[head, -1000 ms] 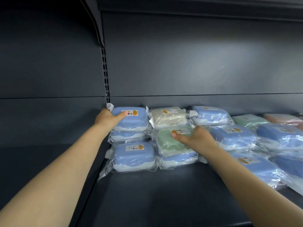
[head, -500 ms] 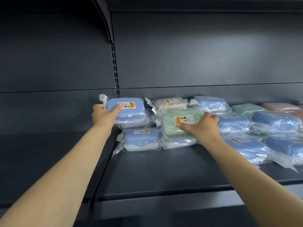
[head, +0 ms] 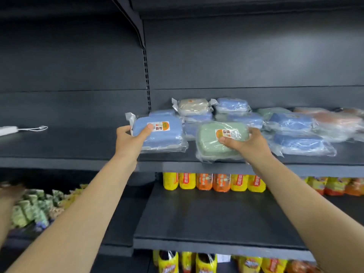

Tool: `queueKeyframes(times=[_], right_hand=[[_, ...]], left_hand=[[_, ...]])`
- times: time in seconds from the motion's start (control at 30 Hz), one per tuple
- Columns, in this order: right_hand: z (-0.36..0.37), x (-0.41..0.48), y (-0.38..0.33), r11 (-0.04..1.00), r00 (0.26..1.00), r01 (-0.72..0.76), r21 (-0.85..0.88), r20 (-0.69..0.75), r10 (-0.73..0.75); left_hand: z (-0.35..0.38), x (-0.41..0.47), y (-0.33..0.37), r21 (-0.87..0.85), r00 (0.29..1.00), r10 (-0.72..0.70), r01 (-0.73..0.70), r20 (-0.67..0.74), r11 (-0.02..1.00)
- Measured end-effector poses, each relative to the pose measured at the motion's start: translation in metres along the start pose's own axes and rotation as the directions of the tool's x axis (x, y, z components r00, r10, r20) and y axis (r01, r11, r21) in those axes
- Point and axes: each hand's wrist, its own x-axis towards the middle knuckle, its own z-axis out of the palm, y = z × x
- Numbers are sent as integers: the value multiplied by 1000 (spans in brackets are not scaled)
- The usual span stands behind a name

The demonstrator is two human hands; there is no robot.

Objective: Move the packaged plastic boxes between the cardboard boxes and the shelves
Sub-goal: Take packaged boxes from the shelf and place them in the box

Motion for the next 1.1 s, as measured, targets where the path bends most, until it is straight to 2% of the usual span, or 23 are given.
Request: queueKeyframes(times=[0.17, 0.23, 0.33, 0.43, 0.53, 0.67, 0.83, 0.93, 1.03, 1.1], right_hand=[[-60, -71, 44, 997, 992, -73, 32, 101, 69], [-82, -95, 67, 994, 983, -103, -21, 149, 105], [-107, -121, 115, 966, 945, -232, -113, 209, 251], [-118, -153, 178, 928, 903, -321, -188, 234, 360], [-123, -187, 231, 855, 832, -445, -267, 230, 505], [-124, -208, 316, 742, 746, -502, -445, 212, 632], [-123, -232, 372, 631, 661, -606, -485, 134, 738], [-116, -246, 427, 544, 624, -574, -612, 104, 774], [-109, -261, 495, 437, 540, -579, -689, 77, 838], [-105, -273, 531, 376, 511, -556, -741, 52, 858]], left_hand=[[5, -113, -20, -76, 997, -74, 76, 30, 994], [9, -150, -40, -56, 989, -143, 145, 40, 988], [15, -202, -81, -1, 968, -244, 244, 53, 970], [20, -238, -131, 32, 912, -402, 400, 88, 916], [24, -271, -186, 73, 834, -542, 537, 100, 840], [40, -301, -261, 188, 784, -614, 592, 94, 784], [51, -322, -336, 267, 690, -719, 679, 89, 684], [57, -336, -385, 341, 633, -772, 714, 58, 612], [67, -345, -443, 435, 603, -798, 714, 16, 548], [72, -353, -485, 505, 589, -808, 696, 3, 510]])
